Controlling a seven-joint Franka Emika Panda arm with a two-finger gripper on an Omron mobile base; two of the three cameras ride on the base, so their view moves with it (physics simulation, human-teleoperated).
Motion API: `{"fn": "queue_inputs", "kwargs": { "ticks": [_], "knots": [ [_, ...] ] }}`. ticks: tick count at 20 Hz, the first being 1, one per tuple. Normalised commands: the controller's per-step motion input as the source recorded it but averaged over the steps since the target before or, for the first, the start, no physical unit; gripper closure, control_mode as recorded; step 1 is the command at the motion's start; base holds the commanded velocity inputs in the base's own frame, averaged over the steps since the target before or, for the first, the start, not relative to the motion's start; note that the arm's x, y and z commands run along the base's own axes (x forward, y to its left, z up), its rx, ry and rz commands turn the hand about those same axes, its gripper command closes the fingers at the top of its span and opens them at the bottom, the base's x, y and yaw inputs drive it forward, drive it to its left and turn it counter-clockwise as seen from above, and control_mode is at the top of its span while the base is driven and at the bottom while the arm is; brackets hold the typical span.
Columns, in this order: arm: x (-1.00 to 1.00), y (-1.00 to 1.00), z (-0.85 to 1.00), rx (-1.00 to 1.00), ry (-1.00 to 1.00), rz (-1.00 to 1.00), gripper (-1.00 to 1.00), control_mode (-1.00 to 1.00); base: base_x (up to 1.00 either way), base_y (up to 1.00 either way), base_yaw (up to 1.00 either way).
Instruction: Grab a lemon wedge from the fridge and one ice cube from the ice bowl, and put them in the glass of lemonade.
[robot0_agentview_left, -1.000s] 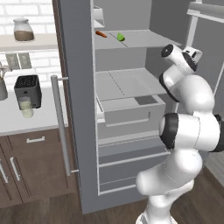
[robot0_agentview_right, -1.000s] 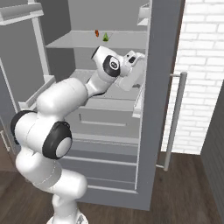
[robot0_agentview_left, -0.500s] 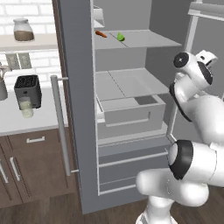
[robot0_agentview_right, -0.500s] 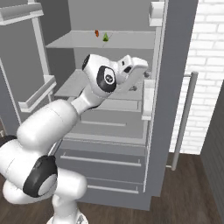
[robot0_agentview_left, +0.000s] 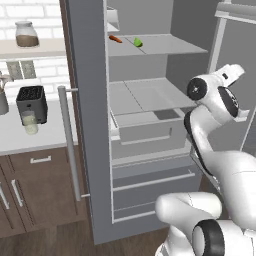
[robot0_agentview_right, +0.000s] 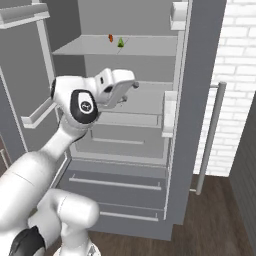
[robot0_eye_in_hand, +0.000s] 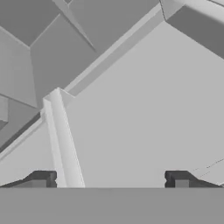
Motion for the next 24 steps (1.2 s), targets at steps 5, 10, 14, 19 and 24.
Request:
{"fn": "queue_inputs", "kwargs": {
  "ticks": [5,10,14,19,24],
  "knots": [
    [-0.39,0.53,0.15,0.06,-0.09,0.00,-1.00,-1.00,0.00,0.00,0.00],
    [-0.26,0.01,0.00,0.55,0.12,0.10,-1.00,-1.00,0.00,0.00,0.00],
    [-0.30,0.12,0.00,0.60,0.13,0.29,-1.00,-1.00,0.00,0.00,0.00],
    [-0.39,0.56,-0.15,0.40,0.03,0.31,-1.00,-1.00,0.00,0.00,0.00],
    [-0.31,0.69,-0.41,0.07,0.00,0.21,-1.00,-1.00,0.00,0.00,0.00]
  ]
}}
